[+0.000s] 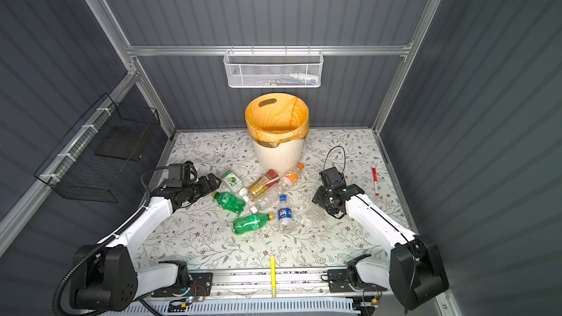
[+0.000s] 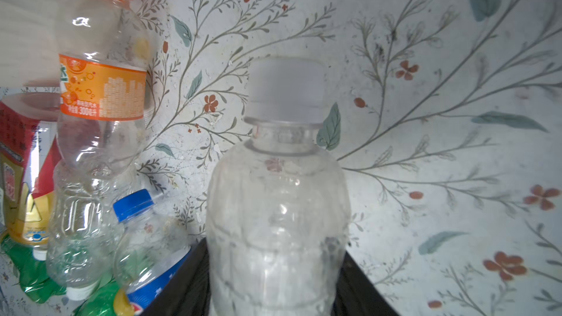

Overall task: Throw the plastic bottles in the bin
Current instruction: 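Lift the white-capped bottle over the bin and drop it with the right gripper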

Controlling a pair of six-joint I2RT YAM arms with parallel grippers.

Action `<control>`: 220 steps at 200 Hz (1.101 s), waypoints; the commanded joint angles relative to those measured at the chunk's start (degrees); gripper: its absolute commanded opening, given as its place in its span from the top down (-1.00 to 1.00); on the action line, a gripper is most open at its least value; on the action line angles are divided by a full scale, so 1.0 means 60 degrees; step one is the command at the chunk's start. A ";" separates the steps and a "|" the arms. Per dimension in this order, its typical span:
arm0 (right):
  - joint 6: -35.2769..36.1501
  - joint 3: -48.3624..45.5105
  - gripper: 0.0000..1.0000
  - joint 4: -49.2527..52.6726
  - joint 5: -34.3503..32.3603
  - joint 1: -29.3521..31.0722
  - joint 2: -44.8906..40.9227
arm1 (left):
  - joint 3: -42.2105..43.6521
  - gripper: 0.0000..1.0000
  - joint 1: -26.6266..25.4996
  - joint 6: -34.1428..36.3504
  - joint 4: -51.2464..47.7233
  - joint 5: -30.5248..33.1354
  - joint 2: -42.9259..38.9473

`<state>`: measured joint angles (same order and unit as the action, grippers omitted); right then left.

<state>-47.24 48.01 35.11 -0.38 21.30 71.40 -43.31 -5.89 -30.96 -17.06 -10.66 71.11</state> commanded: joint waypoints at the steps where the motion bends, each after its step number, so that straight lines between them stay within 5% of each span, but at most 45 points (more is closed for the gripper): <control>1: 0.0767 0.3342 -0.12 0.1216 -0.0034 -0.0011 0.0360 | 0.0197 -0.88 0.0044 -0.0218 0.0159 -0.0267 -0.0313; 26: 0.0631 0.8621 -0.24 0.1060 0.0770 -0.0069 0.1820 | 0.0137 -0.87 0.0031 -0.0305 0.0181 -0.0407 -0.0453; 41: 0.0130 1.2018 -0.97 0.1192 0.1831 -0.0191 0.3357 | -0.0065 -0.99 0.0030 -0.0183 -0.0123 -0.0254 -0.0554; 58: 0.0251 1.5768 -0.98 0.2847 0.2162 -0.0255 0.5311 | -0.0325 -0.99 0.0030 0.0036 -0.0530 -0.0108 -0.0773; 74: 0.0495 1.6946 -0.98 0.3295 0.2315 -0.0317 0.5961 | -0.0343 -0.99 0.0030 0.0094 -0.0768 0.0072 -0.1079; 130: 0.0038 1.1218 -0.98 0.0533 0.2223 -0.1404 0.2932 | -0.0235 -1.00 0.0030 -0.0325 -0.0425 -0.0414 -0.0743; 175: 0.1024 0.6306 -0.98 0.0281 0.1244 -0.1741 0.0666 | 0.0281 -0.98 -0.0007 -0.1330 0.0547 -0.1236 -0.0274; 220: 0.1342 0.2271 -0.98 0.0135 0.0882 -0.1748 -0.0488 | 0.0158 -0.93 -0.0476 -0.1397 0.0270 -0.0963 0.0280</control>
<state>-41.41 69.84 36.60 7.22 10.81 69.82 -42.35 -7.25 -37.82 -15.31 -15.97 71.66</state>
